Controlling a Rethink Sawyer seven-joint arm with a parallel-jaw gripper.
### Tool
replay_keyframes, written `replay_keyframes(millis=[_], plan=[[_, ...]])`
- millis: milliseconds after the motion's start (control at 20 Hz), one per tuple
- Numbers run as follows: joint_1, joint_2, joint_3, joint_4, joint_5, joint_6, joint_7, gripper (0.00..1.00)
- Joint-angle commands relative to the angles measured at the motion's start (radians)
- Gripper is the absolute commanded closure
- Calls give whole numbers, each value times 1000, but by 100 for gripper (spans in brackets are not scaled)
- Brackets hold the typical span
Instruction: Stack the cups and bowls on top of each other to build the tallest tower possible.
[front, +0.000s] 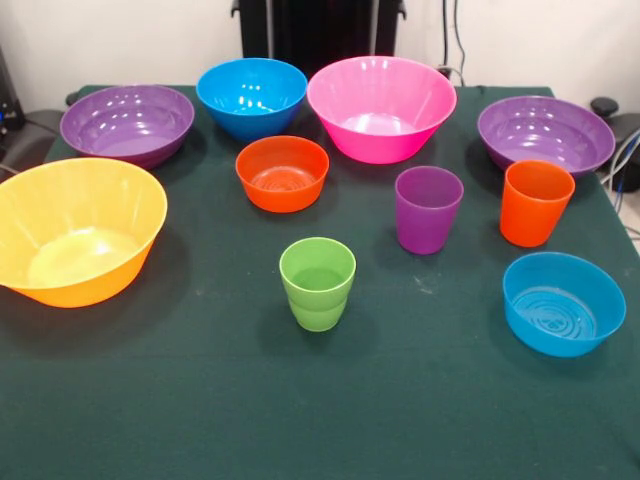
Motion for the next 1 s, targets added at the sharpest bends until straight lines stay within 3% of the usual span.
replay_keyframes(millis=[50, 300, 550, 750, 1000], plan=[[-81, 27, 129, 93, -51, -31, -173, 0], [-161, 56, 183, 127, -89, -105, -188, 0], [-209, 133, 200, 153, -214, -229, -124, 0], [-210, 203, 183, 145, -289, -280, -50, 0], [-212, 238, 189, 139, -330, -307, -6, 0]])
